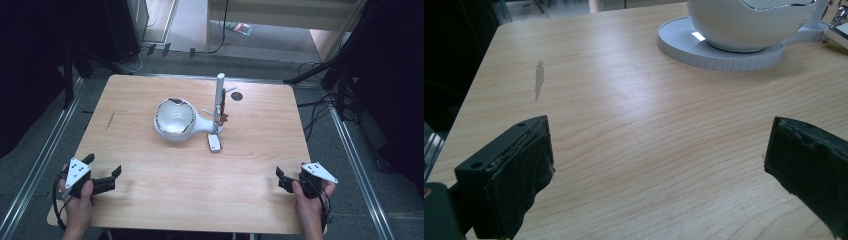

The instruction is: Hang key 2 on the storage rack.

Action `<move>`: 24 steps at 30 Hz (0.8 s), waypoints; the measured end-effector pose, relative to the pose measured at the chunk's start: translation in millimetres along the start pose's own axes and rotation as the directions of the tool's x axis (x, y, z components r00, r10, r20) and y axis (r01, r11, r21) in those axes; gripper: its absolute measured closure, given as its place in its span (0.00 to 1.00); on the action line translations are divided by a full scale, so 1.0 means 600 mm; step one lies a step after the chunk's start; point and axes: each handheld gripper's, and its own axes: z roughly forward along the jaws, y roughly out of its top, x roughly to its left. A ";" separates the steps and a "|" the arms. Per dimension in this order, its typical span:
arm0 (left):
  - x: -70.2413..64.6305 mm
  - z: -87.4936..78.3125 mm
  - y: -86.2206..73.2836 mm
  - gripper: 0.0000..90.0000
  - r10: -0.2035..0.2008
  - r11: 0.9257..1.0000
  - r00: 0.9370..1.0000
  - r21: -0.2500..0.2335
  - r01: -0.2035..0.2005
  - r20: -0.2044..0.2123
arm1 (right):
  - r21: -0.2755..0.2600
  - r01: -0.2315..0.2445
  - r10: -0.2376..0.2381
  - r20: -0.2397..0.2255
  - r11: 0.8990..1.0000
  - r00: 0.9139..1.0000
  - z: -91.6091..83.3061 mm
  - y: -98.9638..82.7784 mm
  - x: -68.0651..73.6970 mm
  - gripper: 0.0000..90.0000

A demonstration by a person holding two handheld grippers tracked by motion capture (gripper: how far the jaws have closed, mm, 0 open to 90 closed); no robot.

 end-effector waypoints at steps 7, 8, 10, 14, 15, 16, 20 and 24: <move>0.000 0.000 0.000 0.00 0.003 1.000 1.000 0.003 -0.003 0.001 | -0.006 -0.009 0.009 0.007 1.000 1.000 -0.016 -0.010 -0.011 0.04; 0.000 0.000 0.000 0.00 0.004 1.000 1.000 0.003 -0.004 0.000 | -0.008 -0.007 0.007 0.010 1.000 1.000 -0.018 -0.011 -0.012 0.04; 0.000 0.000 0.000 0.00 0.003 1.000 1.000 0.003 -0.003 0.000 | -0.012 -0.016 0.016 0.013 1.000 1.000 -0.022 -0.013 -0.016 0.04; 0.000 -0.001 0.000 0.00 0.005 1.000 1.000 0.004 -0.005 0.000 | -0.018 -0.022 0.022 0.008 1.000 1.000 -0.027 -0.016 -0.019 0.04; 0.000 0.000 0.000 0.00 0.005 1.000 1.000 0.004 -0.005 0.000 | -0.020 -0.022 0.022 0.006 1.000 1.000 -0.027 -0.016 -0.019 0.04; -0.001 0.000 0.000 0.00 0.004 1.000 1.000 0.004 -0.004 -0.002 | -0.019 -0.019 0.019 0.007 1.000 1.000 -0.026 -0.016 -0.018 0.04; -0.002 0.001 0.000 0.00 0.009 1.000 1.000 0.008 -0.009 -0.003 | -0.018 -0.001 0.001 0.008 1.000 1.000 -0.021 -0.014 -0.016 0.05; -0.003 0.002 0.001 0.00 0.015 1.000 1.000 0.010 -0.015 -0.005 | -0.014 0.006 -0.006 0.014 1.000 1.000 -0.017 -0.014 -0.013 0.05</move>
